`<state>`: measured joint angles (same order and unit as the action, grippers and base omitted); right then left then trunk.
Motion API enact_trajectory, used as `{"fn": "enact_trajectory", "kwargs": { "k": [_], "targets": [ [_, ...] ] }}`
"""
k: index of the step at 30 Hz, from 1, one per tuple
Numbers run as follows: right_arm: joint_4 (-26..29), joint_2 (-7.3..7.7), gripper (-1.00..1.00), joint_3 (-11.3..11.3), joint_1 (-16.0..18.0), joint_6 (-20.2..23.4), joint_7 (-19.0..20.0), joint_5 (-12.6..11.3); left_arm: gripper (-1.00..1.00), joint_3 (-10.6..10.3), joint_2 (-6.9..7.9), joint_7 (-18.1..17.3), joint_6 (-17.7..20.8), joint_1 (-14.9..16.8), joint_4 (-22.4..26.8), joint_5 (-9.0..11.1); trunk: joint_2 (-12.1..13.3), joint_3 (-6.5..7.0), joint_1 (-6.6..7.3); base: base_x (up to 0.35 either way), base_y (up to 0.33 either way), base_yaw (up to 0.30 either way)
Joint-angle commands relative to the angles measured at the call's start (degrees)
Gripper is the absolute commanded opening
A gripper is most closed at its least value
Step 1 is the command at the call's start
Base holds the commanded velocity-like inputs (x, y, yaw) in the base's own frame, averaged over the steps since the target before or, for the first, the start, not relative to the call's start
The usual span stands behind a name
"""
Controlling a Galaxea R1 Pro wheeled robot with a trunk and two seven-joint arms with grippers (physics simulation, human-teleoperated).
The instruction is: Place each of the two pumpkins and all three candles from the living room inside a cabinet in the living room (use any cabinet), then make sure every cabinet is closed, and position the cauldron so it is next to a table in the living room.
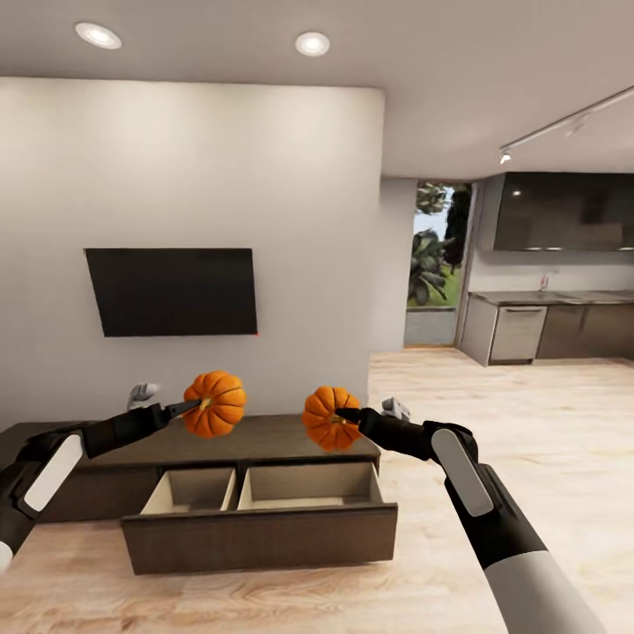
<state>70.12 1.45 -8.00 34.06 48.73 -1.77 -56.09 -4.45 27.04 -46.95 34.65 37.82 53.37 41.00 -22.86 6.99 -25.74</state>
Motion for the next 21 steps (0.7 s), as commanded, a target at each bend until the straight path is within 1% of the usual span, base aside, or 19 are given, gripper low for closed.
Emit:
{"fn": "enact_trajectory", "kwargs": {
  "k": [1,6,21],
  "targets": [
    [0.08,0.04,-1.00,-0.07,0.03,0.07,-0.18,-0.63,-1.00,-0.10,0.03,-0.04,0.53,0.06,-0.02,0.92,-0.06,0.00,-0.05,0.246,0.000,0.116],
    [0.16,-0.02,-1.00,0.05,-0.03,0.05,-0.21,-0.61,-1.00,-0.06,0.03,-0.06,0.51,0.06,0.04,0.92,-0.06,0.03,-0.05,0.114,0.000,0.043],
    [0.15,0.07,-1.00,0.23,-0.01,0.10,-0.25,-0.74,-1.00,-0.12,0.03,-0.03,0.44,0.06,0.02,0.92,-0.06,0.03,-0.05,0.007,0.000,0.003]
  ]
}}
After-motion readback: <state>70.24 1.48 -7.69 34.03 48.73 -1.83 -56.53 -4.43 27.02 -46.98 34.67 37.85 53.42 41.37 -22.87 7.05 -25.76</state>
